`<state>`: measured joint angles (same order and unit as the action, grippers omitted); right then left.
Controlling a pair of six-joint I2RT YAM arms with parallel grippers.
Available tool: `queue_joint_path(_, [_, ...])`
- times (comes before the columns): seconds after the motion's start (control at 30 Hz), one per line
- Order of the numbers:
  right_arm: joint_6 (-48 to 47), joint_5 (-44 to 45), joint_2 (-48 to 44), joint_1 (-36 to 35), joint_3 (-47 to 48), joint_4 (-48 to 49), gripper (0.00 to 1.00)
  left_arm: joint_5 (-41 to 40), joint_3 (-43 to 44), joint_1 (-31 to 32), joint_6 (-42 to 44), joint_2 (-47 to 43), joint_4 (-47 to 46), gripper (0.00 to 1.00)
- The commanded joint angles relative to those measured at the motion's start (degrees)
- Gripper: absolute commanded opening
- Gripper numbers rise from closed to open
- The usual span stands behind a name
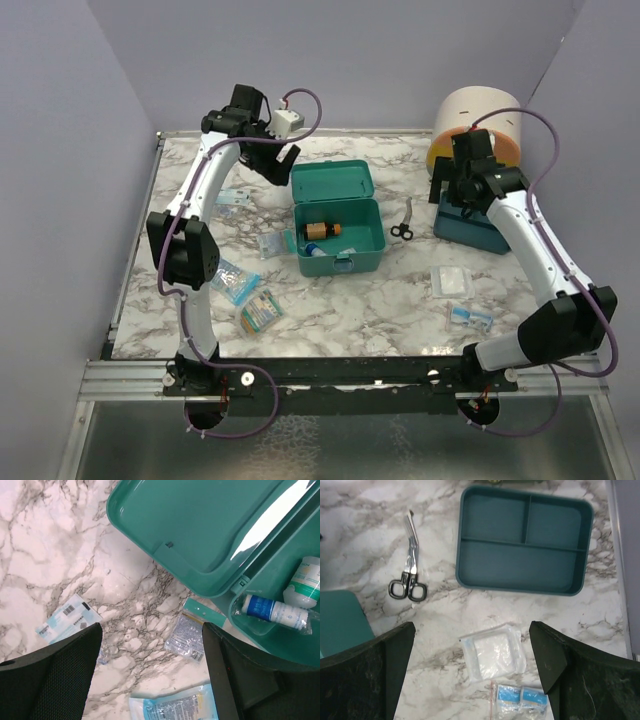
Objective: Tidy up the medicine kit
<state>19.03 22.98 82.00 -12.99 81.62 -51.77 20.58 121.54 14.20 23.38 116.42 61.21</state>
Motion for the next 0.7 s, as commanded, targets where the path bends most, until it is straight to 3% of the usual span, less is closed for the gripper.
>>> queue_joint_path(0.0, [2.2,-4.2,1.2,0.6,-2.1,-6.1,1.00,1.9,-3.1,-0.2,-3.6,-4.5,-3.9,0.83])
queue_joint_path(0.2, [5.2,-7.1,-1.8,0.7,-10.0,-8.1,0.98,3.4,-6.2,-1.7,-4.5,-5.2,-5.5,0.83])
queue_joint_path(0.4, [3.4,-8.5,-3.7,0.7,-19.3,-3.1,0.96,4.4,-7.0,-2.4,-4.6,-5.2,-5.7,0.83])
queue_joint_path(0.67, [0.7,-9.4,1.2,1.7,-21.1,1.6,0.96,5.3,-6.8,-2.4,-4.7,-4.9,-5.8,0.83])
